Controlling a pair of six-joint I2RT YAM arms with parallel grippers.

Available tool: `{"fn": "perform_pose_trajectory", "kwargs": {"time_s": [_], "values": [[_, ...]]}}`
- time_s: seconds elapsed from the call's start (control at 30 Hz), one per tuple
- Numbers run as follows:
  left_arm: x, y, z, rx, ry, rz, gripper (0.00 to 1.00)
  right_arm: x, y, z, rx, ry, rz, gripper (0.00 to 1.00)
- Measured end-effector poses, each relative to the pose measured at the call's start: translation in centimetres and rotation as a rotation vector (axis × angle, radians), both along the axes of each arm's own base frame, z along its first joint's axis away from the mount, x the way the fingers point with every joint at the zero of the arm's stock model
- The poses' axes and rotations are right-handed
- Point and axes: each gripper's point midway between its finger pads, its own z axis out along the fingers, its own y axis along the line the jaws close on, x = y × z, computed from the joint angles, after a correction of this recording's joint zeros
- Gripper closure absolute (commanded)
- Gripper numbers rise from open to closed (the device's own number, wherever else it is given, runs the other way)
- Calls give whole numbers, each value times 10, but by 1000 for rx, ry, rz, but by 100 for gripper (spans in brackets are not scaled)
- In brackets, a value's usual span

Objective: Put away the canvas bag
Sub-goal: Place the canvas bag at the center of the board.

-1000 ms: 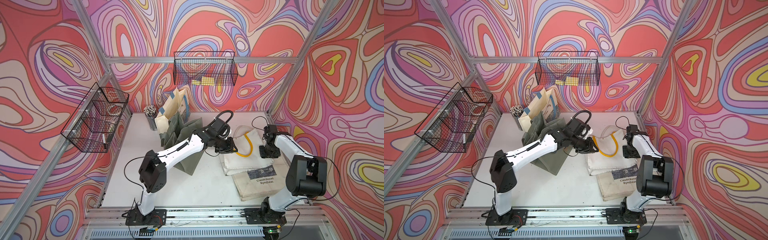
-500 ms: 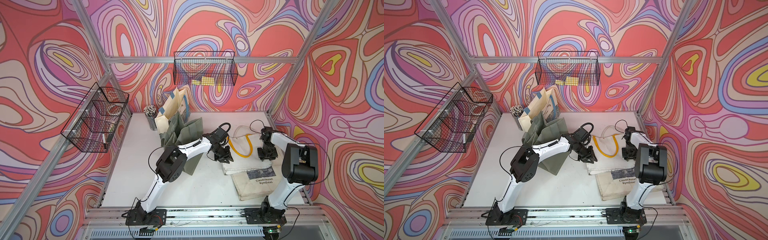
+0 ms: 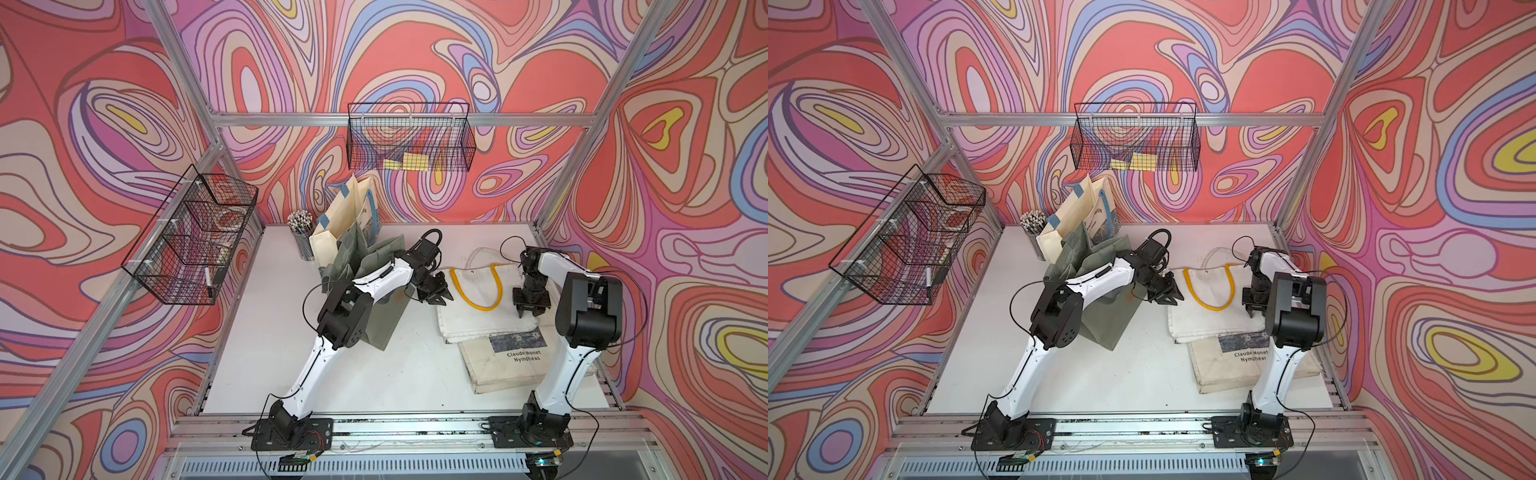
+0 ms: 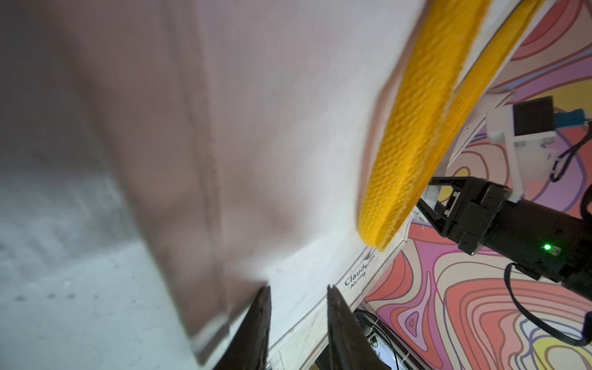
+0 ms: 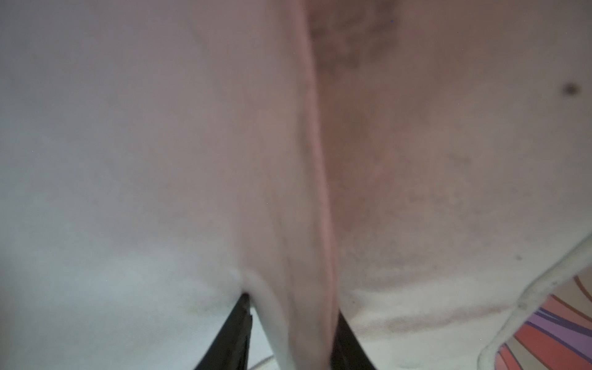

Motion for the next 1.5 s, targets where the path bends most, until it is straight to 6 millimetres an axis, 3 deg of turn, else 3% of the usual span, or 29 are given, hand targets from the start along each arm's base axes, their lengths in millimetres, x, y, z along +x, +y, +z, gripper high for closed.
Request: {"fn": "perform_pose_trajectory", "kwargs": {"time_s": [0.13, 0.27, 0.37, 0.47, 0.6, 0.7, 0.9, 0.97, 1.1, 1.17, 1.37, 1.5], "values": [[27, 7, 7, 2, -53, 20, 66, 20, 7, -1, 49, -27, -58, 65], [33, 17, 11, 25, -79, 17, 59, 32, 12, -1, 82, -61, -86, 65], [19, 28, 11, 64, -82, 11, 52, 34, 12, 0, 84, -82, -80, 65], [-9, 50, 19, 122, -83, 21, 46, 34, 12, 1, 83, -100, -60, 65], [-22, 64, 46, 146, -160, 47, 42, 35, 12, 1, 84, -118, -37, 65], [-9, 61, 55, 127, -223, 74, 40, 38, 13, 1, 88, -130, -26, 65], [17, 32, 31, 121, -249, 69, 42, 44, 14, 2, 97, -155, -13, 67], [18, 23, 17, 131, -243, 55, 49, 47, 14, 3, 99, -168, -10, 71], [10, 20, 0, 160, -222, 38, 88, 53, 17, 4, 118, -197, -5, 95], [10, 19, 0, 154, -224, 35, 100, 56, 18, 6, 123, -214, -2, 100], [10, 19, 3, 116, -231, 40, 100, 65, 22, 18, 143, -275, 0, 100], [5, 18, 29, 72, -261, 38, 100, 69, 26, 43, 156, -342, -1, 100]]}}
